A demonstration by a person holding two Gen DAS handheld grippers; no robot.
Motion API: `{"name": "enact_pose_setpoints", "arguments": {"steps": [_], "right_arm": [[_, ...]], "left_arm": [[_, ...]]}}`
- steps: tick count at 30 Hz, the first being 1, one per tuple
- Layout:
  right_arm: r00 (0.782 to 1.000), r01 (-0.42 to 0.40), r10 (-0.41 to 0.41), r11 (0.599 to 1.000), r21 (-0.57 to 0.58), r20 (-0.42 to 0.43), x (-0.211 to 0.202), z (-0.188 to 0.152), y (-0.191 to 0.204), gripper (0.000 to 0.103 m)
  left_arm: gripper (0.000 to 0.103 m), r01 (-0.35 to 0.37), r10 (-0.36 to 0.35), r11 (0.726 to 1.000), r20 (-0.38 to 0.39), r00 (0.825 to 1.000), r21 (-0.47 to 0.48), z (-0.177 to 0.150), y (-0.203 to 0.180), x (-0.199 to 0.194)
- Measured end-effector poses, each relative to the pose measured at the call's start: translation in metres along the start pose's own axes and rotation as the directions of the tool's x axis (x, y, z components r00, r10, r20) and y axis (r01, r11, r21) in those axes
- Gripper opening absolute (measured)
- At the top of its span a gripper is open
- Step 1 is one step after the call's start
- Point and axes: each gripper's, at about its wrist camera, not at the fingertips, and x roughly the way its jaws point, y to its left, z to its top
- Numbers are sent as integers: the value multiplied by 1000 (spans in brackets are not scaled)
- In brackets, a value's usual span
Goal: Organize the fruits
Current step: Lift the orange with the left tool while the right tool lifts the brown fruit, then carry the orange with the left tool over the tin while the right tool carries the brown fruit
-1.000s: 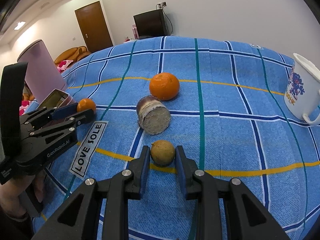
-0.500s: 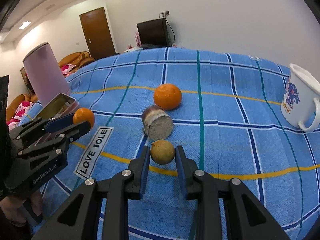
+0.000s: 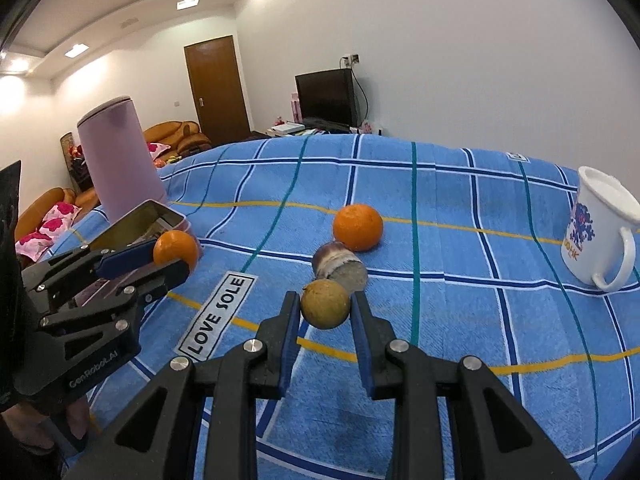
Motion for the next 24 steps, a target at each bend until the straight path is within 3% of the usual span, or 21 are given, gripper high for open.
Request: {"name": "enact_pose_setpoints", "arguments": {"steps": [12,24], "right_arm": [[995,-15,21,998,-64,95,-17,-2,18,28],[993,-36,45,996,-83,113,-14,1,30,28]], "left_arm": [[35,0,1,999,29,1000,-40,-7,10,-15],[35,-6,8,998,42,999,-68,-13,21,-24]]}}
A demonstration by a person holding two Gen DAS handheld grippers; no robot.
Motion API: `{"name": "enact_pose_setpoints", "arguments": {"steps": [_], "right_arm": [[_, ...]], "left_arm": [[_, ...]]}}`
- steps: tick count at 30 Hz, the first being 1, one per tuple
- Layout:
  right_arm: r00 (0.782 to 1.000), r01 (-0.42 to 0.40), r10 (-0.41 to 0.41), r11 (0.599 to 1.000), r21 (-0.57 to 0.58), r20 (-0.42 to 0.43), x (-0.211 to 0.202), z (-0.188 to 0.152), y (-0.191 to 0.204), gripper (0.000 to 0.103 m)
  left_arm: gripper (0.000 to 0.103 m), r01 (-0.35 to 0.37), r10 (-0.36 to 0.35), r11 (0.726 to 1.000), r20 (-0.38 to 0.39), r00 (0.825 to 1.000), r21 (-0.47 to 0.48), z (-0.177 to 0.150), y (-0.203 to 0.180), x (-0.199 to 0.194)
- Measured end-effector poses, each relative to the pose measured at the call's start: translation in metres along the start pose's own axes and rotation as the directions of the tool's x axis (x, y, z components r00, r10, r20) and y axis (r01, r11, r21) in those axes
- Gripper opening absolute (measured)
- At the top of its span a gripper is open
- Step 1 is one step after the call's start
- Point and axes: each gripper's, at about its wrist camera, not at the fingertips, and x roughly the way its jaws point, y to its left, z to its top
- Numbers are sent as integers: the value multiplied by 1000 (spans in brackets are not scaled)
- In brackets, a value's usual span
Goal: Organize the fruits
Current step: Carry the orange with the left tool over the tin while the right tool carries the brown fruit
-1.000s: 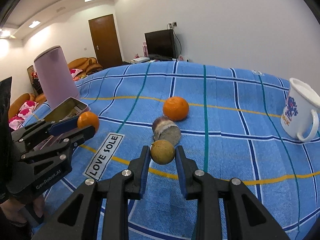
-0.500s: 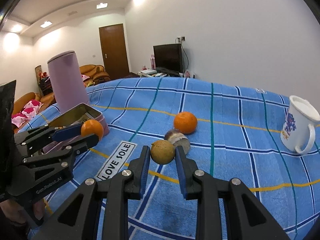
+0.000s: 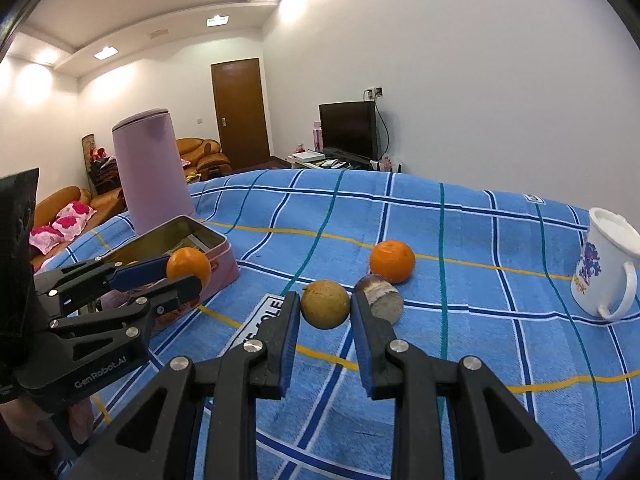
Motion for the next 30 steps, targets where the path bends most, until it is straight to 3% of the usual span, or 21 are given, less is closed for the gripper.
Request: {"name": "enact_pose_setpoints", "arguments": {"steps": [30], "right_arm": [[997,-81,81,992,-100,-10,17,26,62,28]], "left_arm": [[35,-16,17,999,33,999,-48,-1,36,-25]]}}
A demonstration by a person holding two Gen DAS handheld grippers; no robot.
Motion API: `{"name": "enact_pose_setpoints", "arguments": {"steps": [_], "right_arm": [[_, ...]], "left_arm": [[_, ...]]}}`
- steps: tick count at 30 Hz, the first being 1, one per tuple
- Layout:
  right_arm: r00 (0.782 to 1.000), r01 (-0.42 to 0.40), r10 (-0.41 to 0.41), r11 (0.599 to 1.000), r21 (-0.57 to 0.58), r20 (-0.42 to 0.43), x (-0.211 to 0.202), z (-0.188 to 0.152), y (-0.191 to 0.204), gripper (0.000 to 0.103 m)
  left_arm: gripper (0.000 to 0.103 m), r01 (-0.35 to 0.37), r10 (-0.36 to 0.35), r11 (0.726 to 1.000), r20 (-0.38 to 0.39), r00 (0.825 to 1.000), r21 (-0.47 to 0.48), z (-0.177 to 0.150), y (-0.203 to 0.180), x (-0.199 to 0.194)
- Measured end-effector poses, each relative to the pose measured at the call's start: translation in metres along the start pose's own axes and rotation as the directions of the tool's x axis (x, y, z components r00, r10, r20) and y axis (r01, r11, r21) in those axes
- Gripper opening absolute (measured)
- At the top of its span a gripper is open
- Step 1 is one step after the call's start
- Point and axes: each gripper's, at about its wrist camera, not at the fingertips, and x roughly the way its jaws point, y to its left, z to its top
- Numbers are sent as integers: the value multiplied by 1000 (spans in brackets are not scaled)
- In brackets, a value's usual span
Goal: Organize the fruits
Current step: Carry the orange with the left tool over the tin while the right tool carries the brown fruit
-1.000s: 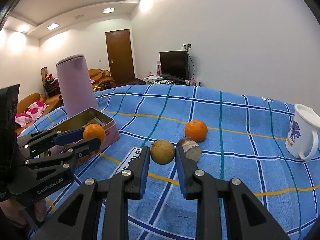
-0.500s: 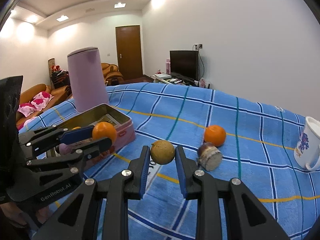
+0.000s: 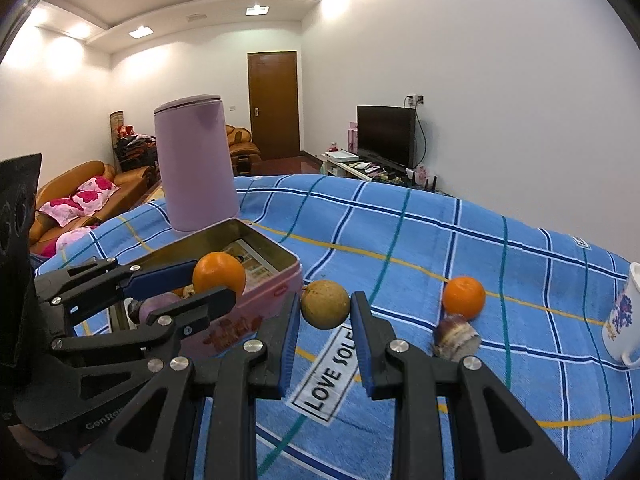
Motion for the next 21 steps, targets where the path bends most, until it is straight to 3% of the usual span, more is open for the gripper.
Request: {"name": "enact_pose_setpoints", "arguments": {"steps": [8,21], "right_arm": [[1000,-26,26,1000,-14,5,8,13,9,28],[998,-65,66,997,-34,6,22,30,27,28]], "left_arm": [[35,-21,22,1000,7,1000,-19,6,18,-6],[35,-119,119,990,0,993,-78,16,73,-8]]}}
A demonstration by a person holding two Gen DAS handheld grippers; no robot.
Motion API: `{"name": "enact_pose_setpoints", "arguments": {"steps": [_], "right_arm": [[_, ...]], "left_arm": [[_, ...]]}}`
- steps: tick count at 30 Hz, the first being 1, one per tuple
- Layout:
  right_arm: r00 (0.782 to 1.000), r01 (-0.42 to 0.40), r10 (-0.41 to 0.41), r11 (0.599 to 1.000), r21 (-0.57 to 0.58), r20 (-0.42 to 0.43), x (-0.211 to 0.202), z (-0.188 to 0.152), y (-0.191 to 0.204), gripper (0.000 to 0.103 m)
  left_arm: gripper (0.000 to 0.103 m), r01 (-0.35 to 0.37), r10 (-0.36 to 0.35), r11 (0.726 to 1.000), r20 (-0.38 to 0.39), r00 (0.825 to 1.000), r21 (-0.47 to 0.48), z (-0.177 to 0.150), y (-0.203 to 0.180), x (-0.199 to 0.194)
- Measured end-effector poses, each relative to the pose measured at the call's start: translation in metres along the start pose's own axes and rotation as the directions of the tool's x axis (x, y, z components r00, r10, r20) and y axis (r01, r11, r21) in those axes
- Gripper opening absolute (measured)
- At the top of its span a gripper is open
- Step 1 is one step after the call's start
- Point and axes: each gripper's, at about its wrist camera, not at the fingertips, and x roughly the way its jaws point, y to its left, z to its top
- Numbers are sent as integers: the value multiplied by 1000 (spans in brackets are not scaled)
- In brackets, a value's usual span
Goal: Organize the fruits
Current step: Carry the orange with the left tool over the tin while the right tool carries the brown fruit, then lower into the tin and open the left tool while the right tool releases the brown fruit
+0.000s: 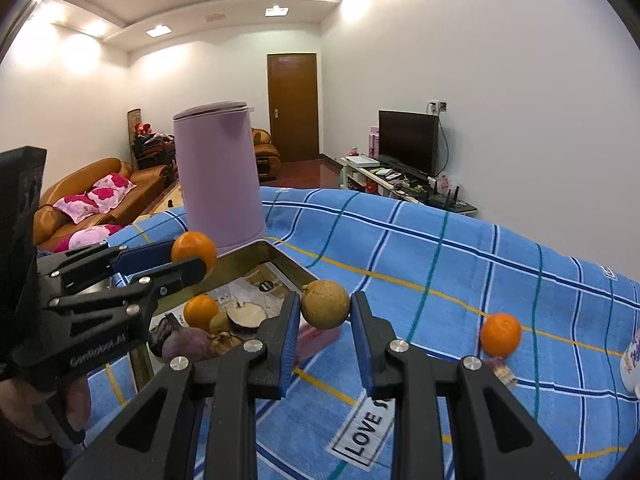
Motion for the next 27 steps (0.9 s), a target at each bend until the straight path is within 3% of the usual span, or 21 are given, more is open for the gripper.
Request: {"name": "enact_pose_setpoints", "arguments": {"steps": [10,27], "right_arm": [[999,-28,28,999,-23,-23,23,4,19,28],[994,-31,25,998,-61,-104,61,-3,37,28]], "left_arm": [[35,-55,53,998,-55,997,-39,-5,34,24],[35,-48,46,999,-124,991,-13,-9,35,45]]}}
